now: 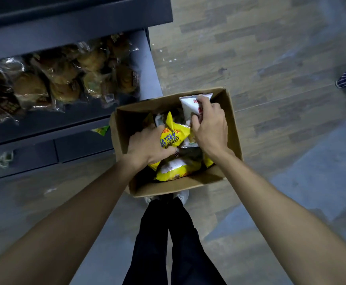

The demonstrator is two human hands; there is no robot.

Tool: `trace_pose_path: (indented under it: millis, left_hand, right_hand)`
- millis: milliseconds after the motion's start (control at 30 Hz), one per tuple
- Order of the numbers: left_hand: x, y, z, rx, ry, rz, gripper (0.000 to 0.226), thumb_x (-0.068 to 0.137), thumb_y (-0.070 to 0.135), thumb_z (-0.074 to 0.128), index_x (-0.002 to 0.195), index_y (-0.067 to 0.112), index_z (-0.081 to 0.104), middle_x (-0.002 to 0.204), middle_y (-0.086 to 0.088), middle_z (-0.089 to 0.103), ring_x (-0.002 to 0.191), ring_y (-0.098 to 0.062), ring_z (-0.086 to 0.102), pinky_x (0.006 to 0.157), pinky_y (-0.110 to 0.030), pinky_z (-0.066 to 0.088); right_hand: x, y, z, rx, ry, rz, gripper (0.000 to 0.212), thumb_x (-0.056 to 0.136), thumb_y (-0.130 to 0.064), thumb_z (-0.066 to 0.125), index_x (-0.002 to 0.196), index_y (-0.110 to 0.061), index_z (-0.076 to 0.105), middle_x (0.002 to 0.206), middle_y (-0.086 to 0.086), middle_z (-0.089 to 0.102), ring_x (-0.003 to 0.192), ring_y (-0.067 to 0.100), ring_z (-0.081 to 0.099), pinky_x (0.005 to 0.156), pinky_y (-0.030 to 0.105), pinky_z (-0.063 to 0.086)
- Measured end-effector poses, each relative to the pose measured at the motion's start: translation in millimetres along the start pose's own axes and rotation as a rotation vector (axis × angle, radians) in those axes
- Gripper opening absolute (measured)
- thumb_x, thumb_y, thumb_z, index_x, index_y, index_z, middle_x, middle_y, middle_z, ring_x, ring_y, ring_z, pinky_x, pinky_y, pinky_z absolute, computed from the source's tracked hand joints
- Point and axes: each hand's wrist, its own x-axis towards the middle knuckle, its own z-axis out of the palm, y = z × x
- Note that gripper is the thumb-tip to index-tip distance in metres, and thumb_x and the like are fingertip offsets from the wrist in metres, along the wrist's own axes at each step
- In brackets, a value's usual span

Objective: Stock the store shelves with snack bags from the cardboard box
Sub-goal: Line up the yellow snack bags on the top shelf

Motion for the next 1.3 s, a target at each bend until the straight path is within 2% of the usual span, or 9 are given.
trace_pose_path:
  millis: [133,233,367,467,567,733,967,1133,1300]
  left_hand:
    - [8,4,24,-0.164,0.015,-0.173,0.055,0.08,0.063,0.057,0.109,0.017,0.05,0.114,-0.011,0.061,0.105,-0.037,0.059,0.081,-0.04,0.046]
    - [8,3,44,-0.208,0.071,-0.253,0.06,0.092,0.054,0.051,0.13,0.011,0.035,0.116,-0.02,0.06,0.104,-0.043,0.058,0.081,-0.044,0.045]
    - [7,-1,59,-0.194,0.215,-0.163,0.049,0.1,0.034,0.044,0.144,0.019,0.027,0.116,-0.018,0.055,0.098,-0.041,0.058,0.075,-0.046,0.047]
    - [15,-1,71,-0.192,0.191,-0.151,0.049,0.1,0.022,0.041,0.147,0.022,0.027,0.127,-0.017,0.039,0.101,-0.04,0.055,0.078,-0.046,0.047]
    - [23,4,87,-0.229,0.109,-0.208,0.063,0.096,0.033,0.043,0.152,0.026,0.015,0.143,-0.016,0.021,0.115,-0.041,0.045,0.094,-0.053,0.042]
    - [35,2,100,-0.295,0.034,-0.307,0.069,0.094,0.05,0.042,0.152,0.037,0.006,0.155,-0.008,0.002,0.136,-0.038,0.026,0.11,-0.055,0.025]
    - [50,-26,90,-0.46,-0.007,-0.218,0.068,0.085,0.055,0.055,0.146,0.034,0.035,0.144,-0.009,0.037,0.13,-0.03,0.042,0.105,-0.033,0.039]
    - [46,-25,74,-0.501,-0.124,-0.209,0.069,0.084,0.047,0.065,0.145,0.035,0.036,0.142,0.0,0.049,0.127,-0.026,0.048,0.103,-0.029,0.04]
    - [21,-18,52,-0.438,-0.04,-0.256,0.071,0.074,0.051,0.07,0.138,0.034,0.043,0.133,-0.002,0.057,0.122,-0.028,0.052,0.099,-0.034,0.044]
  right_hand:
    - [-7,19,15,-0.106,-0.062,-0.012,0.043,0.092,-0.023,0.057,0.135,-0.022,0.052,0.11,0.012,0.051,0.101,0.032,0.048,0.074,0.04,0.044]
    - [-15,32,39,-0.186,-0.124,-0.033,0.042,0.094,-0.023,0.054,0.136,-0.018,0.05,0.109,0.016,0.053,0.096,0.037,0.053,0.073,0.045,0.048]
    - [-18,35,62,-0.179,-0.13,-0.055,0.043,0.096,-0.013,0.052,0.139,-0.013,0.048,0.106,0.022,0.06,0.092,0.041,0.058,0.075,0.044,0.046]
    - [-15,31,75,-0.174,-0.151,-0.04,0.049,0.099,-0.026,0.045,0.145,-0.01,0.039,0.109,0.021,0.061,0.1,0.04,0.057,0.086,0.046,0.044]
    - [-18,30,93,-0.287,-0.206,-0.034,0.074,0.095,-0.05,0.04,0.154,-0.009,0.021,0.136,0.025,0.049,0.129,0.044,0.04,0.113,0.048,0.027]
    - [-18,29,112,-0.304,-0.192,-0.038,0.081,0.093,-0.053,0.042,0.157,-0.013,0.012,0.143,0.031,0.037,0.131,0.044,0.036,0.115,0.048,0.017]
    - [-10,22,109,-0.292,-0.368,-0.027,0.083,0.095,-0.046,0.04,0.156,-0.017,-0.009,0.151,0.029,0.02,0.137,0.041,0.024,0.118,0.047,0.007]
    - [-15,25,106,-0.31,-0.227,-0.073,0.079,0.091,-0.041,0.056,0.156,-0.012,0.021,0.131,0.031,0.045,0.118,0.046,0.045,0.11,0.053,0.027]
    - [-11,23,73,-0.217,-0.245,-0.043,0.059,0.098,-0.034,0.046,0.151,-0.018,0.029,0.123,0.021,0.049,0.116,0.044,0.046,0.103,0.056,0.031]
